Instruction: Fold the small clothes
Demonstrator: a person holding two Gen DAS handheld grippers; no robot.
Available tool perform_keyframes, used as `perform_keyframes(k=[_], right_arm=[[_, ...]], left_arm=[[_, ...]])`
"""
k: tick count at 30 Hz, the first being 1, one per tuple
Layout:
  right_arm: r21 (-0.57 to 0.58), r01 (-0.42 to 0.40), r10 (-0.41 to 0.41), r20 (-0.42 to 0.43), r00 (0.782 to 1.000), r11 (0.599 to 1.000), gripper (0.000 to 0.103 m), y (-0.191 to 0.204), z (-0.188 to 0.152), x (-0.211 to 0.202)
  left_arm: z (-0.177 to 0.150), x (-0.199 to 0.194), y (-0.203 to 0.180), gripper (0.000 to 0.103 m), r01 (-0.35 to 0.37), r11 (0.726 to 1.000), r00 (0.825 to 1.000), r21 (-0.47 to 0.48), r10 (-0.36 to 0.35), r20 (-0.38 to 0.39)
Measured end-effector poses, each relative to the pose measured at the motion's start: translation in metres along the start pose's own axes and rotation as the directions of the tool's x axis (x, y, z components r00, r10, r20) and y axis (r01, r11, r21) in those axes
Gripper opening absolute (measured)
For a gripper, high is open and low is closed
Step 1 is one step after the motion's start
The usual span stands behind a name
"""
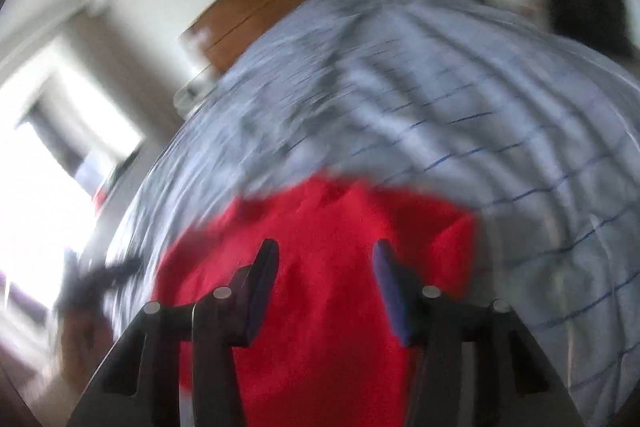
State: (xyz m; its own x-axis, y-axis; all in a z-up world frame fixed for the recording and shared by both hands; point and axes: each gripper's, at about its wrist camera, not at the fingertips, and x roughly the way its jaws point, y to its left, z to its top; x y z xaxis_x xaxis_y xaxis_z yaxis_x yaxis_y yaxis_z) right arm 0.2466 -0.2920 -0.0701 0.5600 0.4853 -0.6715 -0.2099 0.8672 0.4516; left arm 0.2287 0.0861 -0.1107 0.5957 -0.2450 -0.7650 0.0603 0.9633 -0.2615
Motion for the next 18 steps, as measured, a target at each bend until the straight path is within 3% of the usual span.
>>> perform_keyframes(k=[2,4,5,6,8,10,14,18], right_arm=[[-0.083,-0.028,0.021,-0.08,0.997,0.996,0.051,0.011,-0.032,0.0],[-0.084,0.086,-0.099,-0.163,0.982,0.993,0.051,-0.003,-0.063,0.006],[-0.059,0.131,-0.139,-0.171,0.975,0.99,0.048,-0.012,-0.072,0.003],[-0.016,0.148,-0.148,-0.149,0.978,0.989,0.042,-0.019,-0.081,-0.008],[0.031,0.161,-0.158,-0.086,0.984,0.986,0.044,-0.018,-0.094,-0.04],[0.006,0.178,-0.178,-0.022,0.984,0.984,0.053,-0.005,-0.111,-0.071],[-0.031,0.245,-0.242,0.069,0.968,0.969,0.058,0.01,-0.15,-0.098],[-0.063,0.345,-0.342,0.047,0.938,0.936,0.06,0.006,-0.18,-0.087]], left_arm=[[-0.017,0.006,-0.003,0.096,-0.035,0.998,0.997,0.047,0.038,-0.065],[-0.039,0.003,0.004,0.086,-0.096,0.995,0.99,0.035,0.099,-0.101],[-0.047,-0.004,0.008,0.085,-0.087,0.996,0.991,0.007,0.087,-0.101],[-0.058,-0.019,0.012,0.086,-0.047,0.998,0.995,-0.032,0.044,-0.086],[-0.076,-0.041,0.012,0.092,-0.02,0.999,0.999,-0.043,0.017,-0.048],[-0.097,-0.059,0.002,0.094,-0.08,0.997,0.997,0.006,0.08,-0.013],[-0.126,-0.058,-0.013,0.095,-0.198,0.978,0.98,0.062,0.199,-0.005],[-0.142,-0.047,-0.018,0.099,-0.251,0.966,0.968,0.059,0.251,0.004]])
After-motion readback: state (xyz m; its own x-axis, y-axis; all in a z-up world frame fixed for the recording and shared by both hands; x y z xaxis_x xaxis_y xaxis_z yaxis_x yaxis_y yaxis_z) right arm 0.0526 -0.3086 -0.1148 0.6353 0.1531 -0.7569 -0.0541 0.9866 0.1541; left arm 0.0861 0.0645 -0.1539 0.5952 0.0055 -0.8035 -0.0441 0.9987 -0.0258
